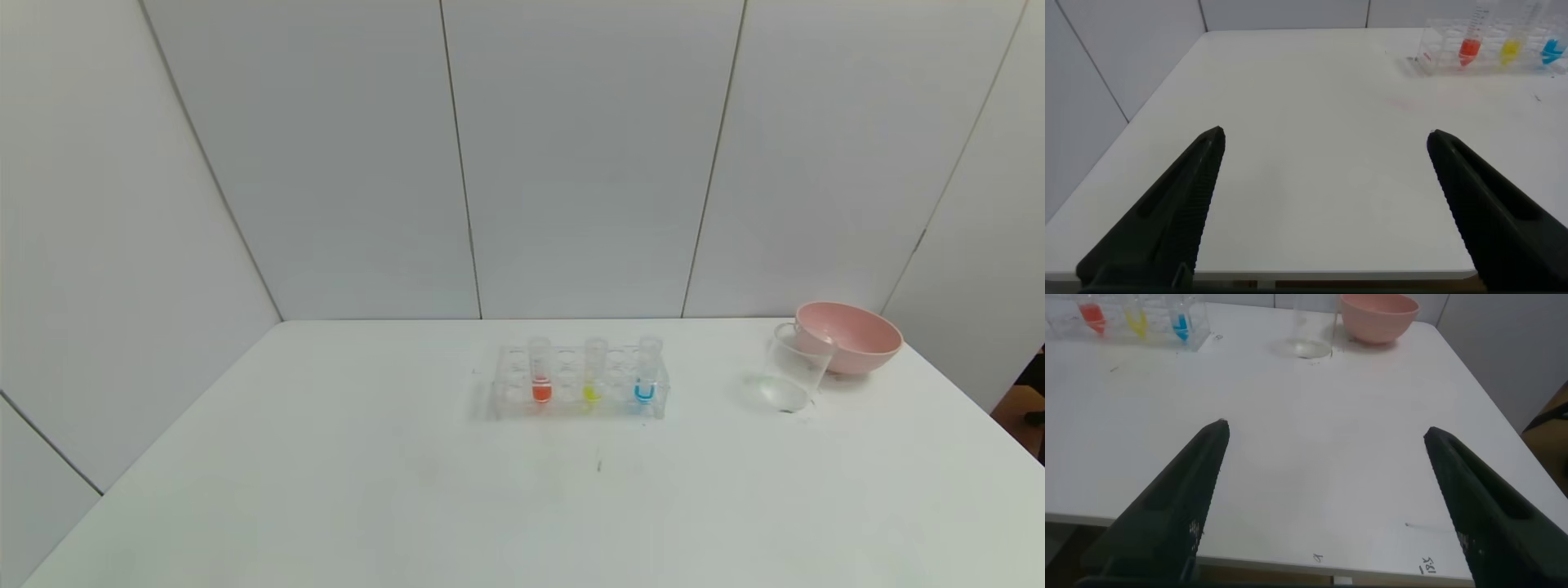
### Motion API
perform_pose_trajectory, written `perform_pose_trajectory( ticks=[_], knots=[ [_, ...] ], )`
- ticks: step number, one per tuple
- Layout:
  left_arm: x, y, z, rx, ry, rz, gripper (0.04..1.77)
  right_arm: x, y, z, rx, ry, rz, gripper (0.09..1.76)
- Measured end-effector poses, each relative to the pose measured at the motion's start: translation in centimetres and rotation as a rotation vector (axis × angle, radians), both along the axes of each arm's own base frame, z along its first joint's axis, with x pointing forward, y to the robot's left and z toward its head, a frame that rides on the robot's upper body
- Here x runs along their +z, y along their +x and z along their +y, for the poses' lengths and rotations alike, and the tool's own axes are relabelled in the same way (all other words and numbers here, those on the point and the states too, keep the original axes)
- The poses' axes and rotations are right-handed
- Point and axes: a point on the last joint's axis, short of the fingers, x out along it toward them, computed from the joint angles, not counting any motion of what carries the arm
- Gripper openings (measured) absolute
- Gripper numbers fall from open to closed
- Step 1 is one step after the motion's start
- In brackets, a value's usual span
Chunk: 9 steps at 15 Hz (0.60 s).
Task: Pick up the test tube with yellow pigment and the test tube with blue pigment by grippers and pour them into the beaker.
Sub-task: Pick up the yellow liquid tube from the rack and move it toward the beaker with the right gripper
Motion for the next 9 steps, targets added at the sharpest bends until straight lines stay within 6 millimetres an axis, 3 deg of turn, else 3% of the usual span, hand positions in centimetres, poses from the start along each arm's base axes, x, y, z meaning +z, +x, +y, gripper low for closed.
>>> perform_pose_trajectory(
  ticks=[9],
  knots=[
    [0.00,0.00,0.00,0.000,0.000,0.000,1.76,-0.02,0.00,0.00,-0.004,0.038,0.001,1.71]
  ],
)
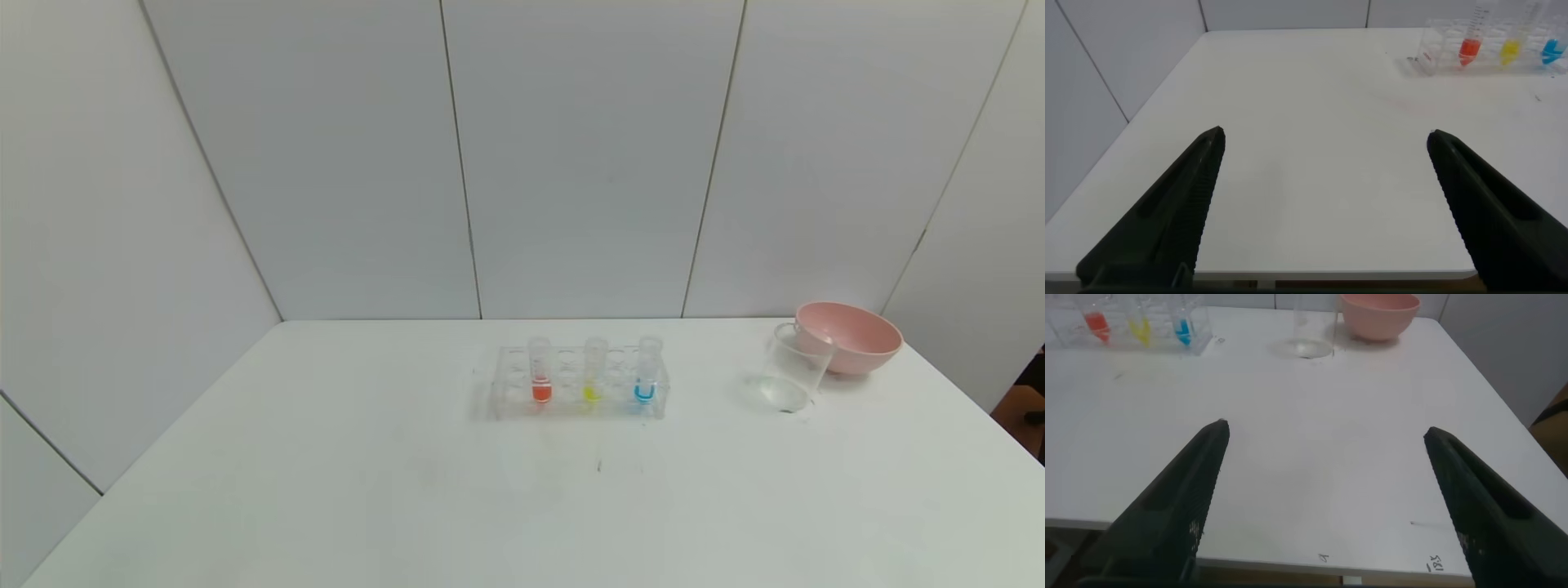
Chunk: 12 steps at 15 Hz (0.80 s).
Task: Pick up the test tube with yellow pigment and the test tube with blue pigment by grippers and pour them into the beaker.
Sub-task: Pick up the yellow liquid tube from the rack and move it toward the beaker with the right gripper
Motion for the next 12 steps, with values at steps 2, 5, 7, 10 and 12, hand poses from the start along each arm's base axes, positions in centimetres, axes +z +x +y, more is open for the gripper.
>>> perform_pose_trajectory(
  ticks=[2,5,7,10,12],
  knots=[
    [0.0,0.0,0.0,0.000,0.000,0.000,1.76,0.0,0.0,0.0,-0.004,0.003,0.008,1.71],
    [0.0,0.0,0.0,0.000,0.000,0.000,1.76,1.8,-0.4,0.0,0.002,0.012,-0.037,1.71],
    [0.0,0.0,0.0,0.000,0.000,0.000,1.76,3.7,-0.4,0.0,0.009,0.014,-0.052,1.71],
    [0.0,0.0,0.0,0.000,0.000,0.000,1.76,6.3,0.9,0.1,0.053,0.020,-0.037,1.71],
    [0.0,0.0,0.0,0.000,0.000,0.000,1.76,8.1,2.6,0.2,0.069,0.019,-0.038,1.71]
  ],
)
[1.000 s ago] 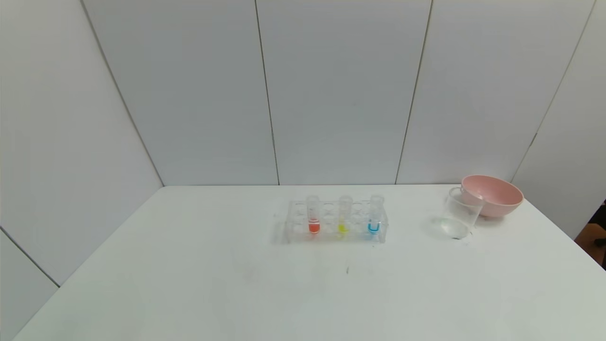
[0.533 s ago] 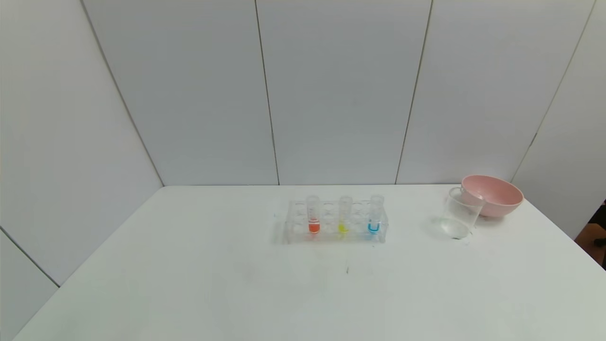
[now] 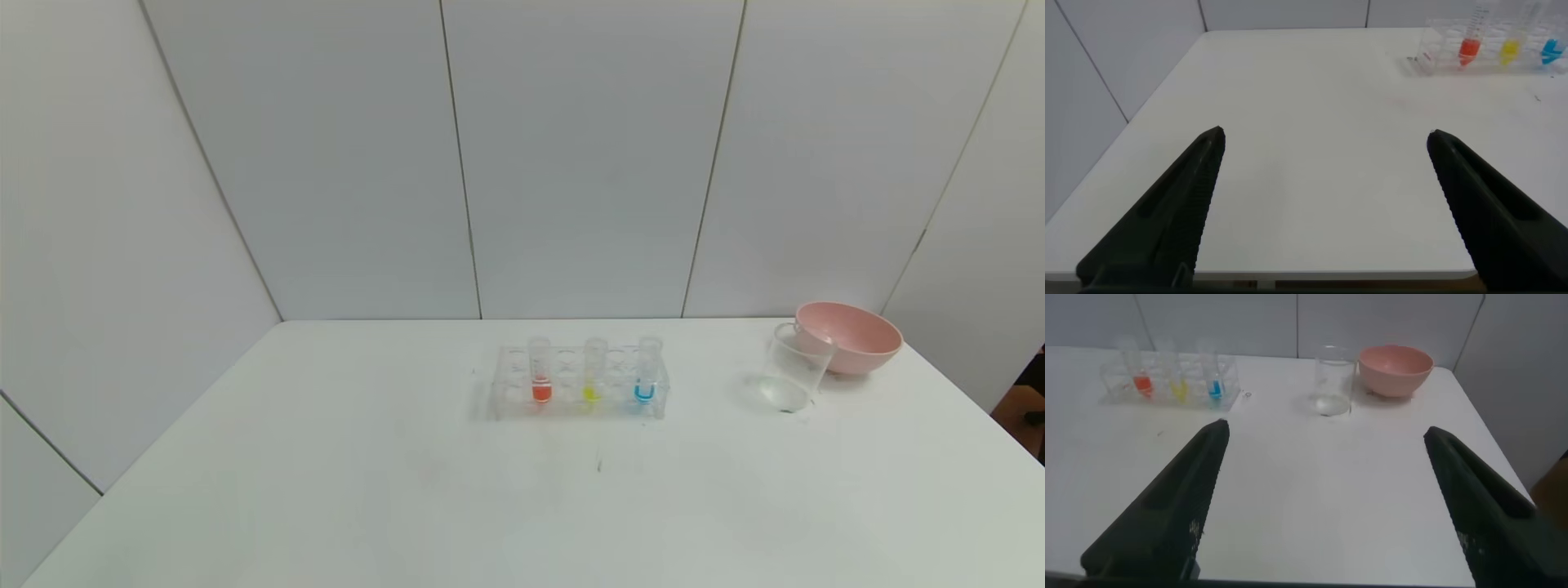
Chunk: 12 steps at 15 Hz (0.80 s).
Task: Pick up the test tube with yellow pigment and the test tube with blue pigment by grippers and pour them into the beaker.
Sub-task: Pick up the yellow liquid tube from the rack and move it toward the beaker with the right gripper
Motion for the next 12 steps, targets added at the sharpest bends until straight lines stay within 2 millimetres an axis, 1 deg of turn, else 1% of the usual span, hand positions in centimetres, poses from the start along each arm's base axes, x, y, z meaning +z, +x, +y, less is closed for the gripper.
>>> perform_pose_trajectory(
  ticks=[1,3,8,10,12],
  knots=[
    [0.0,0.0,0.0,0.000,0.000,0.000,1.76,0.7,1.0,0.0,0.003,-0.001,0.004,1.71],
    [0.0,0.0,0.0,0.000,0.000,0.000,1.76,1.3,3.0,0.0,0.012,-0.001,0.048,1.71],
    [0.0,0.0,0.0,0.000,0.000,0.000,1.76,1.4,7.0,0.7,0.107,0.035,0.166,1.71],
    [0.0,0.0,0.0,0.000,0.000,0.000,1.76,1.3,8.7,1.3,0.118,0.046,0.189,1.71],
    [0.0,0.0,0.0,0.000,0.000,0.000,1.76,1.2,10.2,2.4,0.115,0.037,0.188,1.71]
  ],
)
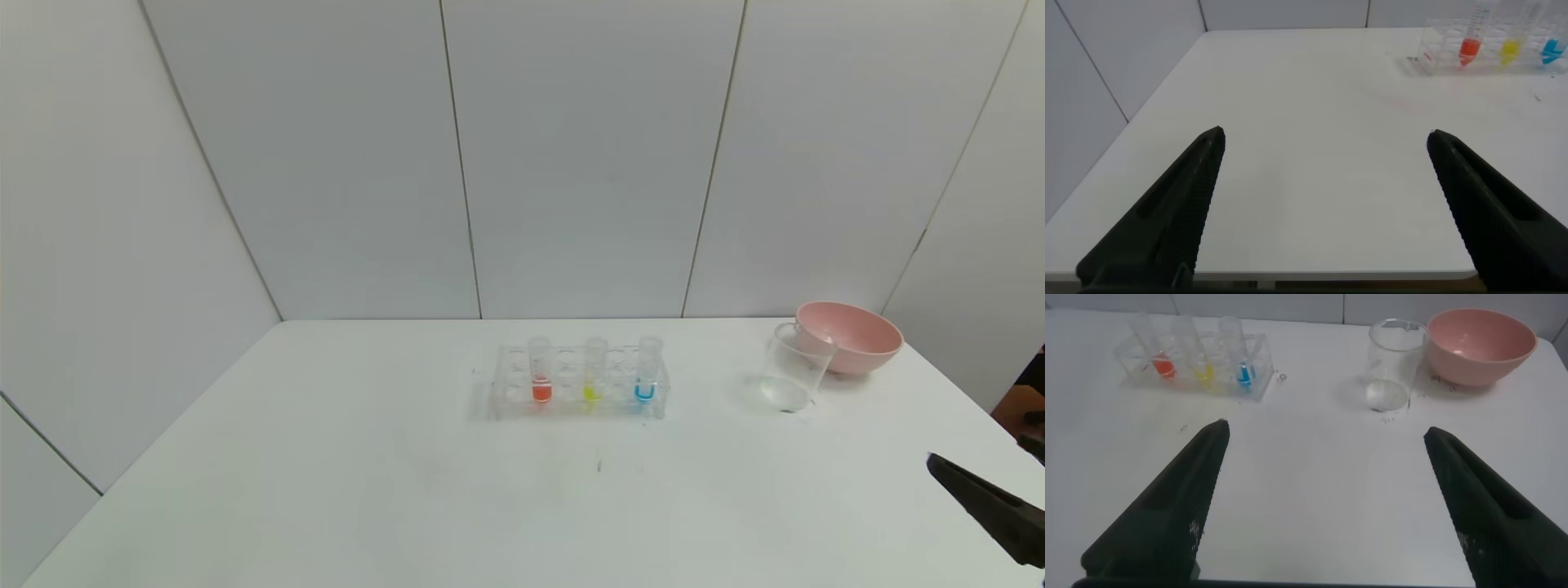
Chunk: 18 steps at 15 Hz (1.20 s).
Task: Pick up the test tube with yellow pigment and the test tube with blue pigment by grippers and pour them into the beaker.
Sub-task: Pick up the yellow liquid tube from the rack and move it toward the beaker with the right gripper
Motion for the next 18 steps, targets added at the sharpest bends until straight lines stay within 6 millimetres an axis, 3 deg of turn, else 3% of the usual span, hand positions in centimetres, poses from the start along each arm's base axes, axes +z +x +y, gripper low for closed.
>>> perform_pose_trajectory(
  ticks=[5,11,18],
  knots=[
    [0.0,0.0,0.0,0.000,0.000,0.000,1.76,-1.1,2.4,4.9,0.066,0.015,0.090,1.71],
    [0.0,0.0,0.0,0.000,0.000,0.000,1.76,0.5,4.7,12.5,0.079,0.052,0.096,1.71],
    [0.0,0.0,0.0,0.000,0.000,0.000,1.76,-2.3,9.4,20.8,0.088,-0.048,0.169,1.71]
  ],
)
